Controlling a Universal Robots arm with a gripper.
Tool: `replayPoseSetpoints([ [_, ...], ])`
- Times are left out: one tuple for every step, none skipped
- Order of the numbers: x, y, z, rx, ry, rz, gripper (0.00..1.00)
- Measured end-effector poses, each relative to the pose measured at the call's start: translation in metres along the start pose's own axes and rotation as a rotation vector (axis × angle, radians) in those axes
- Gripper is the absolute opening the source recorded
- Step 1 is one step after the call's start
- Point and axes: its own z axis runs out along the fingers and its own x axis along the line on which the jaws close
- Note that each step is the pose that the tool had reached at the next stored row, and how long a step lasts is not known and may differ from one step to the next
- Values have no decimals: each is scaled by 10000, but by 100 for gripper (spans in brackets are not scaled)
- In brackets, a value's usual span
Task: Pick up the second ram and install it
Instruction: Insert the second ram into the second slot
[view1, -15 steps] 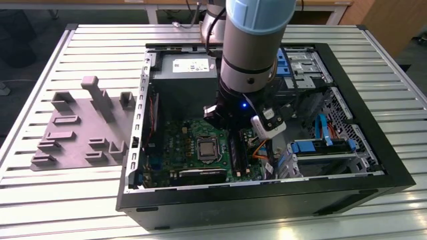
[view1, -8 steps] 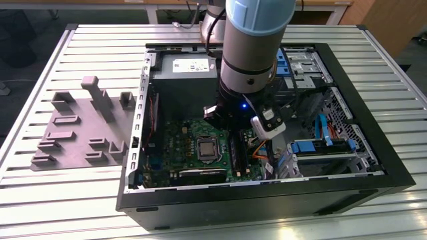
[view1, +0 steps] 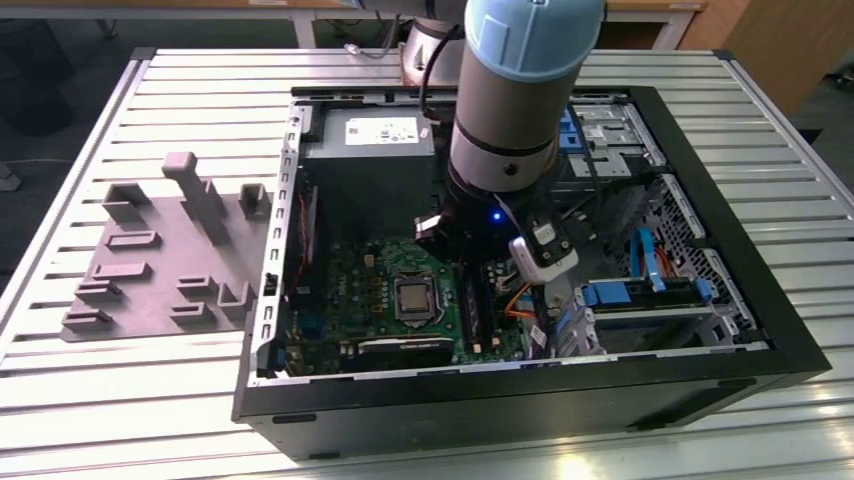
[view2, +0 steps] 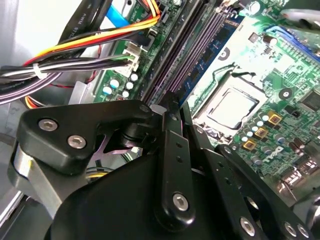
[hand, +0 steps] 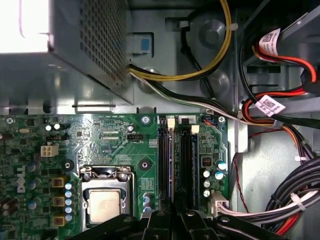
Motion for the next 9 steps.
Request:
replayPoseSetpoints([
  [0,0,9,-1,4,1,15],
  [-1,0,18,-1,8,0,15],
  [-2,-1,22,0,12,0,15],
  [-1,-1,22,3,15,0,15],
  [-2,-1,22,3,16,0,15],
  [-2,-1,22,3,20,-2,15],
  [-4,0,23,1,25,-23,15],
  [-9,0,24,1,31,-67,15],
  [-13,0,27,0,37,-111,15],
])
